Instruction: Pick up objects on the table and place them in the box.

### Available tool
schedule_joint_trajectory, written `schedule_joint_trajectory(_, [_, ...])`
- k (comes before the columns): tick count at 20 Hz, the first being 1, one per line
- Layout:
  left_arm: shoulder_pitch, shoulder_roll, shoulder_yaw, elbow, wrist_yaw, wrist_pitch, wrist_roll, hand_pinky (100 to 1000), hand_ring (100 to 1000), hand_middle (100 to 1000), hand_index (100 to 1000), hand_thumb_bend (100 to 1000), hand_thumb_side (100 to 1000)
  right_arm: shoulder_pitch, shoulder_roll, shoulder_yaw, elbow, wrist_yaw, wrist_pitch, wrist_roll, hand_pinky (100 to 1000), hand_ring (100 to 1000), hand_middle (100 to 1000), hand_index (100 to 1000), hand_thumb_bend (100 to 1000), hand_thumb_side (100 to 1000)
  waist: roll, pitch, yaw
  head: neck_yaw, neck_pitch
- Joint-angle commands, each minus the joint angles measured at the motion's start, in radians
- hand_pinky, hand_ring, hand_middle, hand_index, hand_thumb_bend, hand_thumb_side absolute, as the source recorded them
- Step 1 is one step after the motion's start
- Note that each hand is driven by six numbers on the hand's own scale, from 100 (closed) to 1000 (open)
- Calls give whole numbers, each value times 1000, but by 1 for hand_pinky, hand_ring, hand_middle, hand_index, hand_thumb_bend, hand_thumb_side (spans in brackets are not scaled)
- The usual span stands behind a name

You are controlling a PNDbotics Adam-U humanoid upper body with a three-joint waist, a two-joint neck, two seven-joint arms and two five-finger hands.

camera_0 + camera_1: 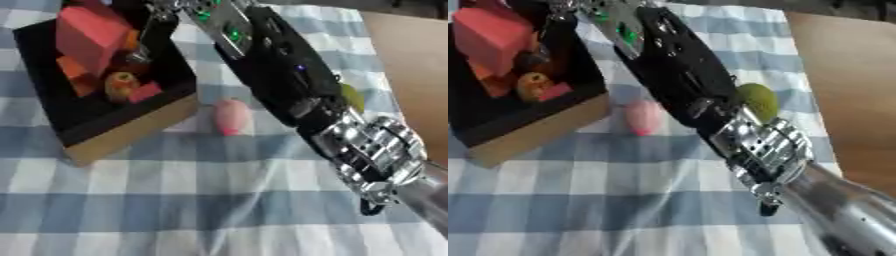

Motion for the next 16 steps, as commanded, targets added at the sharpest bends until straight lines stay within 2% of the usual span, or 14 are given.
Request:
schedule_joint_trajectory(1, [-11,9,-1,-17,7,-2,-6,749,873,734,797,582,608,-18,-2,-3,-5,68,-28,9,947,945,856,967,395,100,-4,-21,0,1,-9])
schedule_joint_trajectory(3, [-7,10,-2,-17,8,0,-7,748,873,734,798,581,608,-19,-3,-12,-13,100,-40,13,966,958,872,982,434,113,-3,-22,-4,3,-7])
schedule_joint_trajectory(7, [-1,14,-3,-17,8,4,-9,748,875,735,799,581,609,-24,-6,-19,-28,135,-54,0,978,964,887,995,429,101,-1,-24,-11,4,-9])
schedule_joint_trajectory(8, [1,15,-3,-17,8,6,-10,748,875,735,799,580,609,-25,-7,-20,-32,136,-55,-4,972,956,876,991,405,100,0,-25,-12,4,-9])
schedule_joint_trajectory(12, [8,19,-2,-17,7,9,-9,748,877,736,798,580,610,-24,-23,-22,-67,118,-35,-35,950,937,845,968,373,100,0,-28,-23,12,-7])
schedule_joint_trajectory(14, [12,22,-1,-17,4,11,-7,748,877,736,798,579,610,-19,-46,-17,-100,103,-15,-52,947,936,842,965,379,100,-1,-30,-29,21,-4])
schedule_joint_trajectory(16, [19,28,4,-17,0,13,-2,747,877,736,798,578,610,-5,-97,-11,-136,57,-5,-53,945,930,836,957,382,100,-2,-34,-39,38,4])
